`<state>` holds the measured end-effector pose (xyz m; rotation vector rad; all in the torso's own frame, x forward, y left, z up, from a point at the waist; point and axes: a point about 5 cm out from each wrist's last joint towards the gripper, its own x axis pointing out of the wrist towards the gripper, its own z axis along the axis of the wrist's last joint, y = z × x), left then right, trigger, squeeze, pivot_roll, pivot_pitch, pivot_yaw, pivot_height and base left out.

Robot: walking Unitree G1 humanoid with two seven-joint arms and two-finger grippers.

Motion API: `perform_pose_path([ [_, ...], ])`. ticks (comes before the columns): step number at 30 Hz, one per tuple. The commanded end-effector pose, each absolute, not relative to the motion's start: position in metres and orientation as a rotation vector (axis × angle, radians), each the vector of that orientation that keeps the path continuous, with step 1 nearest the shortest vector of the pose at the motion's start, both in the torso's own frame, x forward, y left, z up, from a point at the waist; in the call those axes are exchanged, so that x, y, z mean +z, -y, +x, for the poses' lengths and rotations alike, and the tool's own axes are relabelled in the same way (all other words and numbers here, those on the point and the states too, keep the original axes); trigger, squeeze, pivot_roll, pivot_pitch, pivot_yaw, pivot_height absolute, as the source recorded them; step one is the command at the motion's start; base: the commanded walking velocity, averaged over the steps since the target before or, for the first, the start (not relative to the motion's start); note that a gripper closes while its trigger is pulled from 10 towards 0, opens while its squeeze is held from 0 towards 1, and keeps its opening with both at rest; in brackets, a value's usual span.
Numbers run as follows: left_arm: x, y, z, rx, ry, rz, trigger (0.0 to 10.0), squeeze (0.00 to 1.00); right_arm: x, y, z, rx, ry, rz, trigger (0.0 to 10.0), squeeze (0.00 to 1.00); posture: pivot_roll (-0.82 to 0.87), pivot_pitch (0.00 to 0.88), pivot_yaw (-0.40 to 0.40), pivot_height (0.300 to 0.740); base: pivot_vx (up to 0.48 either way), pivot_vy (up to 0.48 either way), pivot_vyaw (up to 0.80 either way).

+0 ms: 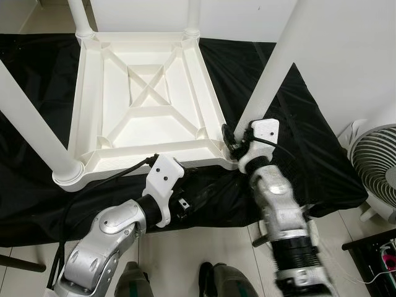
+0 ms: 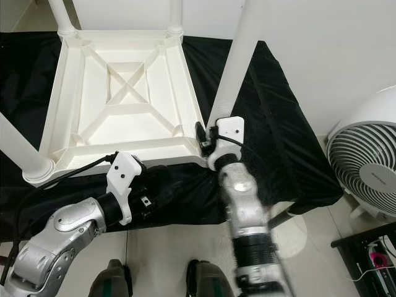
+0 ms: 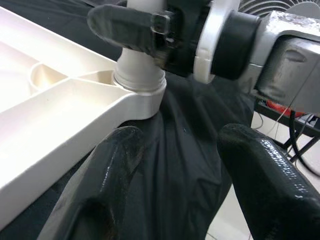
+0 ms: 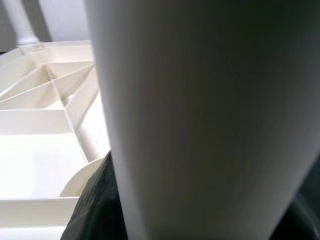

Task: Building children table

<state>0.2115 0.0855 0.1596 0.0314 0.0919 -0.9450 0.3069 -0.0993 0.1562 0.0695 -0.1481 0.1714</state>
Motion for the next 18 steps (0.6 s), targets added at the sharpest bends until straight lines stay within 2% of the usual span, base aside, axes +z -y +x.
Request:
perform_pose_path([
  [1,0.158,-0.084,0.210,-0.919,-0.105,0.033,10.0,0.00,0.153,0.095,0.305,0.171,0.125,0.097,0.0,0.00,0.11,0.102,-0.060,0.740,0.000,0.000,0.00],
  [4,0.158,-0.085,0.210,-0.919,-0.106,0.033,10.0,0.00,0.154,0.093,0.305,0.195,0.131,0.105,0.0,0.00,0.11,0.102,-0.060,0.740,0.000,0.000,0.00],
  [5,0.158,-0.085,0.211,-0.919,-0.105,0.034,10.0,0.00,0.157,0.093,0.305,0.235,0.152,0.094,10.0,0.00,0.11,0.099,-0.062,0.740,0.000,0.000,0.00],
  [6,0.158,-0.085,0.211,-0.919,-0.105,0.034,10.0,0.00,0.157,0.093,0.305,0.235,0.152,0.094,10.0,0.00,0.11,0.099,-0.062,0.740,0.000,0.000,0.00],
  [7,0.158,-0.085,0.211,-0.920,-0.105,0.034,10.0,0.00,0.159,0.096,0.305,0.257,0.165,0.097,10.0,0.53,0.10,0.097,-0.062,0.740,0.000,0.000,0.00],
  [8,0.158,-0.085,0.211,-0.920,-0.105,0.034,10.0,0.00,0.159,0.096,0.305,0.257,0.165,0.097,10.0,0.53,0.10,0.097,-0.062,0.740,0.000,0.000,0.00],
  [9,0.158,-0.085,0.211,-0.921,-0.104,0.034,10.0,0.00,0.161,0.101,0.306,0.285,0.182,0.093,10.0,1.00,0.10,0.096,-0.063,0.740,0.000,0.000,0.00],
  [15,0.158,-0.085,0.211,-0.919,-0.103,0.035,10.0,0.00,0.168,0.110,0.306,0.358,0.203,0.071,10.0,1.00,0.11,0.099,-0.062,0.740,0.000,0.000,0.00],
  [16,0.159,-0.085,0.210,-0.918,-0.102,0.036,10.0,0.00,0.168,0.111,0.304,0.383,0.200,0.067,10.0,0.96,0.11,0.105,-0.064,0.740,0.000,0.000,0.00],
  [17,0.159,-0.085,0.210,-0.916,-0.101,0.036,10.0,0.00,0.169,0.111,0.303,0.422,0.202,0.057,10.0,0.00,0.11,0.108,-0.065,0.740,0.000,0.000,0.00],
  [18,0.159,-0.085,0.210,-0.916,-0.101,0.036,10.0,0.00,0.169,0.111,0.303,0.422,0.202,0.057,10.0,0.00,0.11,0.108,-0.065,0.740,0.000,0.000,0.00],
])
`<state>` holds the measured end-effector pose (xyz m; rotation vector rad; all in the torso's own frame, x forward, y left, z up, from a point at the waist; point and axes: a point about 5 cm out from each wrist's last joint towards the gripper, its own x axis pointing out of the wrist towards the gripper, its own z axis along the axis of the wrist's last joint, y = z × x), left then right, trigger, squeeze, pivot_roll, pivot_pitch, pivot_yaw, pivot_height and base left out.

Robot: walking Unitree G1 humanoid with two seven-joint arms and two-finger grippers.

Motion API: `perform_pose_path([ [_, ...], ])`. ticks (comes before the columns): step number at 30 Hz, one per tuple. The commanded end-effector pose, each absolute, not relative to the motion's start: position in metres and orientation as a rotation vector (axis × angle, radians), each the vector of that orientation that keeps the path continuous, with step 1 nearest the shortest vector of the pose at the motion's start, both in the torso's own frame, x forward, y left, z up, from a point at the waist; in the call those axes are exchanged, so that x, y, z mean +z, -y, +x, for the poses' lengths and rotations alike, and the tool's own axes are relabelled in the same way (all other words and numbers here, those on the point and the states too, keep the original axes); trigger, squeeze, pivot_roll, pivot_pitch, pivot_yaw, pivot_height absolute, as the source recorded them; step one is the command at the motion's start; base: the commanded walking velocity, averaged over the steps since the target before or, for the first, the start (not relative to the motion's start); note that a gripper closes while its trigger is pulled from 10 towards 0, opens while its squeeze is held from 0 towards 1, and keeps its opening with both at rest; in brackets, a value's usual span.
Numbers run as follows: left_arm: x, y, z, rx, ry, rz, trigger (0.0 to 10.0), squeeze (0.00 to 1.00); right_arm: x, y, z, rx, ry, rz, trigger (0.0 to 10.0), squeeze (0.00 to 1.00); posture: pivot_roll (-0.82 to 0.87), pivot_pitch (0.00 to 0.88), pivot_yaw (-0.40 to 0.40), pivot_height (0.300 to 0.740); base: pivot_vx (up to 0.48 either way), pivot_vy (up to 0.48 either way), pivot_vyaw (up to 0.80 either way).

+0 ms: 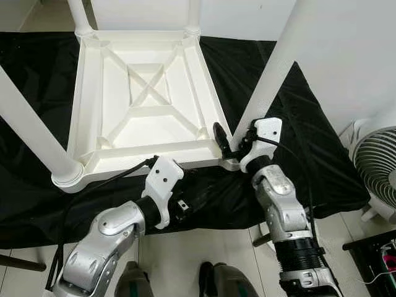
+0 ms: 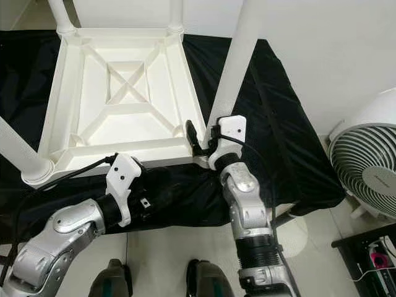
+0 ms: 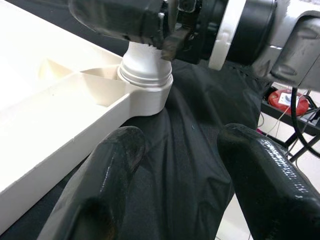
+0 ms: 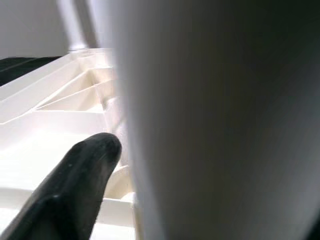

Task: Building children table

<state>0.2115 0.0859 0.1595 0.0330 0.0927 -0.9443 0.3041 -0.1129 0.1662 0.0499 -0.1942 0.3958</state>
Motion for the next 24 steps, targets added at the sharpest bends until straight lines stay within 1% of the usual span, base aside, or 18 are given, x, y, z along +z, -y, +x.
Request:
perform_pose_path([
  [1,0.159,-0.085,0.210,-0.913,-0.101,0.035,10.0,0.00,0.170,0.110,0.302,0.448,0.203,0.052,10.0,0.00,0.11,0.108,-0.065,0.740,0.000,0.000,0.00],
  [4,0.159,-0.085,0.210,-0.911,-0.101,0.033,10.0,0.00,0.172,0.112,0.302,0.481,0.206,0.043,10.0,0.00,0.10,0.112,-0.066,0.740,0.000,0.000,0.00],
  [6,0.159,-0.084,0.210,-0.909,-0.101,0.029,10.0,0.00,0.174,0.116,0.302,0.579,0.214,-0.004,10.0,0.00,0.09,0.112,-0.062,0.740,0.000,0.000,0.00],
  [7,0.159,-0.084,0.210,-0.909,-0.101,0.029,10.0,0.00,0.174,0.116,0.302,0.579,0.214,-0.004,10.0,0.00,0.09,0.112,-0.062,0.740,0.000,0.000,0.00],
  [9,0.160,-0.084,0.210,-0.912,-0.100,0.028,10.0,0.00,0.175,0.122,0.300,0.686,0.203,-0.044,10.0,0.00,0.09,0.109,-0.061,0.740,0.000,0.000,0.00],
  [10,0.160,-0.084,0.210,-0.912,-0.100,0.028,10.0,0.00,0.175,0.122,0.300,0.686,0.203,-0.044,10.0,0.00,0.09,0.109,-0.061,0.740,0.000,0.000,0.00],
  [12,0.160,-0.084,0.210,-0.915,-0.100,0.030,10.0,0.00,0.172,0.127,0.298,0.757,0.180,-0.079,10.0,0.00,0.09,0.103,-0.058,0.740,0.000,0.000,0.00],
  [17,0.160,-0.084,0.210,-0.921,-0.101,0.033,10.0,0.00,0.168,0.136,0.298,0.800,0.146,-0.105,10.0,0.00,0.09,0.103,-0.058,0.740,0.000,0.000,0.00],
  [19,0.159,-0.084,0.210,-0.926,-0.103,0.034,10.0,0.00,0.162,0.146,0.298,0.845,0.112,-0.149,10.0,0.00,0.09,0.098,-0.056,0.740,0.000,0.000,0.00],
  [23,0.159,-0.084,0.210,-0.930,-0.104,0.036,10.0,0.00,0.157,0.153,0.300,0.877,0.081,-0.164,10.0,0.00,0.08,0.099,-0.045,0.740,0.000,0.000,0.00],
  [24,0.159,-0.084,0.210,-0.931,-0.104,0.036,10.0,0.00,0.155,0.154,0.302,0.886,0.073,-0.166,8.5,0.00,0.08,0.099,-0.045,0.740,0.000,0.000,0.00],
])
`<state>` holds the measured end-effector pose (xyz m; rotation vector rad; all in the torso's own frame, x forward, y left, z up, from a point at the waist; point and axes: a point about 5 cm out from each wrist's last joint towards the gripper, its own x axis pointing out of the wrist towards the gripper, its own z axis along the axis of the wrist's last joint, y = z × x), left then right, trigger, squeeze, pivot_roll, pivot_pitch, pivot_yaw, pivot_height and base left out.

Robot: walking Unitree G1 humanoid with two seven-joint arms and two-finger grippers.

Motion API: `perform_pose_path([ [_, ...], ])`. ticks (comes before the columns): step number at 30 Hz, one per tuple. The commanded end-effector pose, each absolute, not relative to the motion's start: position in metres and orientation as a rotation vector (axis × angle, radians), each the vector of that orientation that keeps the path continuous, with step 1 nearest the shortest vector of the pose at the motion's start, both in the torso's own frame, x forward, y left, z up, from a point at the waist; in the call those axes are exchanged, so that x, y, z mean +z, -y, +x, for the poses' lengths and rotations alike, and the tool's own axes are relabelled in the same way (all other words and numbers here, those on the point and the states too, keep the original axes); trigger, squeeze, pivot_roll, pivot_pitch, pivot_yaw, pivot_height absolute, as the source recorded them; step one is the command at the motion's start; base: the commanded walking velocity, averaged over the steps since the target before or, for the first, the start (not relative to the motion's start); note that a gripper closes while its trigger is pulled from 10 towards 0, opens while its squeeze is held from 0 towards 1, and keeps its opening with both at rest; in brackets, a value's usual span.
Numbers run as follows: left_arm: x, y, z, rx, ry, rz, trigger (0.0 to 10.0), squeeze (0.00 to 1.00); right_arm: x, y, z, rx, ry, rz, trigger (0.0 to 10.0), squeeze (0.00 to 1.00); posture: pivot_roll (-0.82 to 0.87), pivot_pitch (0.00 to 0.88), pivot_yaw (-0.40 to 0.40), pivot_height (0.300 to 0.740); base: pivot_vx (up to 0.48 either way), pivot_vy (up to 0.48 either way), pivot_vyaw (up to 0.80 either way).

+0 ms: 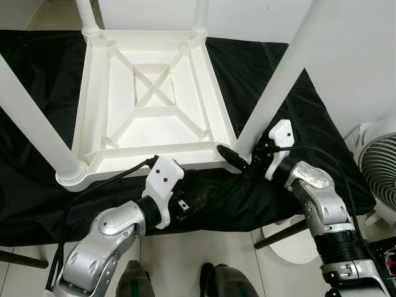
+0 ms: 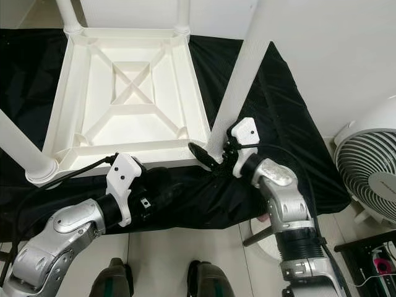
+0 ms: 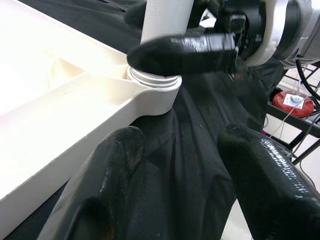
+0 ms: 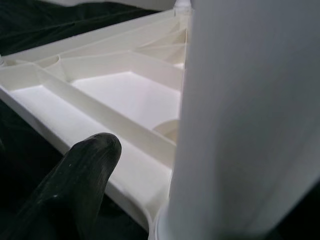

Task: Building children table

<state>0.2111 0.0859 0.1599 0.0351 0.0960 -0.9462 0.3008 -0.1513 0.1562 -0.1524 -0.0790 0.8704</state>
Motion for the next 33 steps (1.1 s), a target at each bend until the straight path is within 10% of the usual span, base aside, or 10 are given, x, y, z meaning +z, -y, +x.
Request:
perform_pose_path([
  [1,0.159,-0.084,0.210,-0.931,-0.104,0.036,10.0,0.00,0.155,0.154,0.302,0.886,0.073,-0.166,8.5,0.00,0.08,0.099,-0.045,0.740,0.000,0.000,0.00],
  [4,0.160,-0.084,0.211,-0.929,-0.103,0.034,10.0,0.00,0.150,0.153,0.305,0.880,0.073,-0.175,0.0,0.00,0.08,0.100,-0.047,0.740,0.000,0.000,0.00],
  [33,0.159,-0.085,0.212,-0.914,-0.102,0.027,10.0,0.00,0.149,0.105,0.298,0.112,0.125,0.021,0.0,0.00,0.08,0.119,-0.046,0.740,0.000,0.000,0.00],
])
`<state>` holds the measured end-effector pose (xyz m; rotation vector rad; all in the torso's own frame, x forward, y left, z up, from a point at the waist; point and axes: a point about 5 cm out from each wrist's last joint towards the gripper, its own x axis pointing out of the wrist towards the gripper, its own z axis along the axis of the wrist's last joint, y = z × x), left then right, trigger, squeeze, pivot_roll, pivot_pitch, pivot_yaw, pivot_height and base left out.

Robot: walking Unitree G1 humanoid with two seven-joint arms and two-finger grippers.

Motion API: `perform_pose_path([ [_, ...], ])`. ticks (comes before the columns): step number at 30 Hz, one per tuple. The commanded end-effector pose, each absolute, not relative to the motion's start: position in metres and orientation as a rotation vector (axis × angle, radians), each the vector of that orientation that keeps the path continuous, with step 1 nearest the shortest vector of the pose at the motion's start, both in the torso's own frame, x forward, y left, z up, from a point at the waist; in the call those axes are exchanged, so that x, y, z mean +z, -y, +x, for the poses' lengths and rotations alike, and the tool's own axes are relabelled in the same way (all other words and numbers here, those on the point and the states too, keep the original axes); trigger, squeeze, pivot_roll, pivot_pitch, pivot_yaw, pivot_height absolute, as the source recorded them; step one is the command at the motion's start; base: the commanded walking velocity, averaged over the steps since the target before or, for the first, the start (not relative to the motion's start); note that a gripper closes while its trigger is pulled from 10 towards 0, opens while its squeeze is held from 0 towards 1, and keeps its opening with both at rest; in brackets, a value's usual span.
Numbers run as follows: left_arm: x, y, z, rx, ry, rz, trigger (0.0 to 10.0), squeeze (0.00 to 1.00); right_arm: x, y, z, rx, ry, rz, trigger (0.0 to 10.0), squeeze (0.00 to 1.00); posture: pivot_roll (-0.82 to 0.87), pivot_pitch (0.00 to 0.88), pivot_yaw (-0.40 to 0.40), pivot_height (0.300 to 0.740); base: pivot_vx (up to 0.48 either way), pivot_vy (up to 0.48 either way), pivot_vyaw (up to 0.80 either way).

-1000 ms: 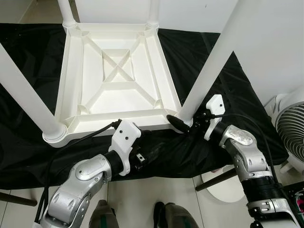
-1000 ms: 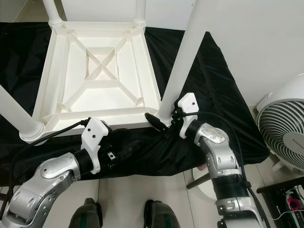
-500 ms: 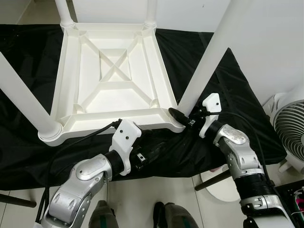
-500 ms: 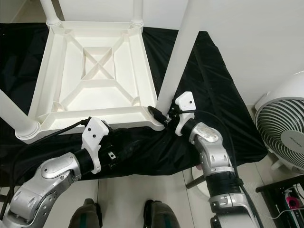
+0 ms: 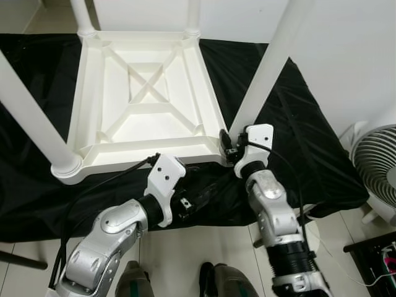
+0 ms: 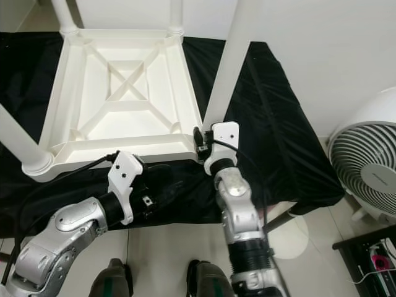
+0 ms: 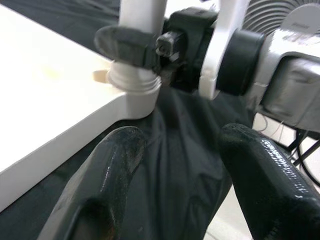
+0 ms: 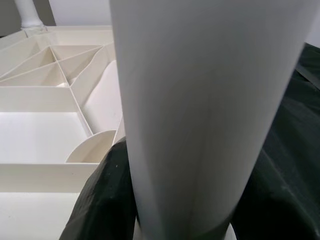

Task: Building children table

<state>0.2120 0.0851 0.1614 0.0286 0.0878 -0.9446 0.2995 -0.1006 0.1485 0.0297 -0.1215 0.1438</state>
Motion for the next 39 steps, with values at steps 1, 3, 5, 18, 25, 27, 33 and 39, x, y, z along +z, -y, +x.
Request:
perform_pose_path([
  [1,0.159,-0.085,0.211,-0.915,-0.105,0.024,10.0,0.00,0.149,0.099,0.295,0.132,0.127,0.031,0.0,0.00,0.08,0.119,-0.046,0.740,0.000,0.000,0.00],
  [3,0.159,-0.085,0.210,-0.916,-0.107,0.021,10.0,0.00,0.151,0.094,0.293,0.161,0.135,0.028,10.0,0.00,0.09,0.128,-0.040,0.740,0.000,0.000,0.00],
  [5,0.159,-0.085,0.210,-0.916,-0.107,0.021,10.0,0.00,0.151,0.094,0.293,0.161,0.135,0.028,10.0,0.00,0.09,0.128,-0.040,0.740,0.000,0.000,0.00],
  [18,0.160,-0.086,0.208,-0.917,-0.117,0.033,10.0,0.00,0.158,0.102,0.305,0.199,0.139,-0.026,10.0,0.00,0.10,0.137,-0.051,0.740,0.000,0.000,0.00],
  [25,0.158,-0.086,0.206,-0.902,-0.124,0.022,10.0,0.00,0.153,0.106,0.304,0.234,0.122,-0.059,10.0,0.00,0.10,0.143,-0.062,0.740,0.000,0.000,0.00],
  [27,0.158,-0.086,0.205,-0.898,-0.124,0.015,10.0,0.00,0.153,0.107,0.304,0.232,0.120,-0.062,10.0,0.00,0.10,0.146,-0.061,0.740,0.000,0.000,0.00],
  [33,0.159,-0.087,0.204,-0.899,-0.125,0.013,10.0,0.00,0.156,0.105,0.302,0.284,0.145,-0.071,10.0,0.00,0.10,0.149,-0.057,0.740,0.000,0.000,0.00],
  [39,0.160,-0.087,0.205,-0.907,-0.127,0.011,10.0,0.00,0.161,0.108,0.300,0.362,0.168,-0.059,10.0,0.00,0.08,0.157,-0.050,0.740,0.000,0.000,0.00],
])
